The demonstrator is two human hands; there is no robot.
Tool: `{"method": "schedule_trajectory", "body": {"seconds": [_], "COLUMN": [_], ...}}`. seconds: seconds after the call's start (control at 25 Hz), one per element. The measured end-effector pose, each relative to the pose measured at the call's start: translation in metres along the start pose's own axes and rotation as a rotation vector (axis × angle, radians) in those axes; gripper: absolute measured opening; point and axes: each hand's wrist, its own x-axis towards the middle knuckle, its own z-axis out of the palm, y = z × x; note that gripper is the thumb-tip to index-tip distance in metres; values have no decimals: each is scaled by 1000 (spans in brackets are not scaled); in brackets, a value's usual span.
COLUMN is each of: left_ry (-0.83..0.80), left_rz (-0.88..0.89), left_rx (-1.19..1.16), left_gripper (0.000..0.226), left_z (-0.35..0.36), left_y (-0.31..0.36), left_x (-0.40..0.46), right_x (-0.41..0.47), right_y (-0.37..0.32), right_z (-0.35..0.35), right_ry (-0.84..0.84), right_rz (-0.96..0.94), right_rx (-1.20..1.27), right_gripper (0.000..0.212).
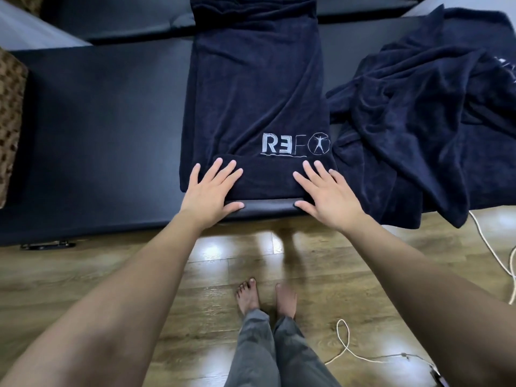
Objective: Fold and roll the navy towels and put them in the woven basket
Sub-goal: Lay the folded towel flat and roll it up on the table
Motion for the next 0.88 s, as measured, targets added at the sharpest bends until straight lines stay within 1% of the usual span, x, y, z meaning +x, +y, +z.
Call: {"method": "schedule_trajectory", "body": {"seconds": [0.12,0.2,0.28,0.32,0.4,0.44,0.48,0.52,0.6,0.64,0.72,0.76,0.8,0.88], "left_ry": [95,189,267,290,354,390,396,368,320,346,403,408,409,421], "left_rz": [86,119,108,77,28,29,51,90,140,136,57,0,-46,-79], "left_rx": [-18,-112,-204,-229,-218,-188,-153,-127,-89,-85,-148,-197,-230,-234], "left_gripper": [71,57,43,43,49,51,51,54,65,62,45,41,41,47], "left_z": [10,19,23,20,12,8,7,9,19,24,24,21,17,12], "left_y": [-23,-29,-28,-27,-23,-21,-20,-20,-19,-18,-13,-10,-7,-2], "left_x": [3,4,11,17,23,23,20,14,1,-1,4,9,13,13], "right_x": [3,2,3,5,10,11,13,13,13,12,11,12,12,10], "right_y": [15,17,15,14,15,17,17,18,18,18,16,15,13,8], "right_z": [10,15,17,17,11,7,4,2,1,2,4,4,2,-8], "right_ry": [38,97,163,187,188,174,163,158,157,158,167,177,188,191], "right_rz": [-56,-54,-48,-36,36,65,80,79,58,54,65,81,108,154], "right_rx": [-54,-44,17,80,268,343,369,359,329,321,313,320,336,360], "right_gripper": [69,63,55,49,35,32,30,29,28,28,30,30,28,22]}}
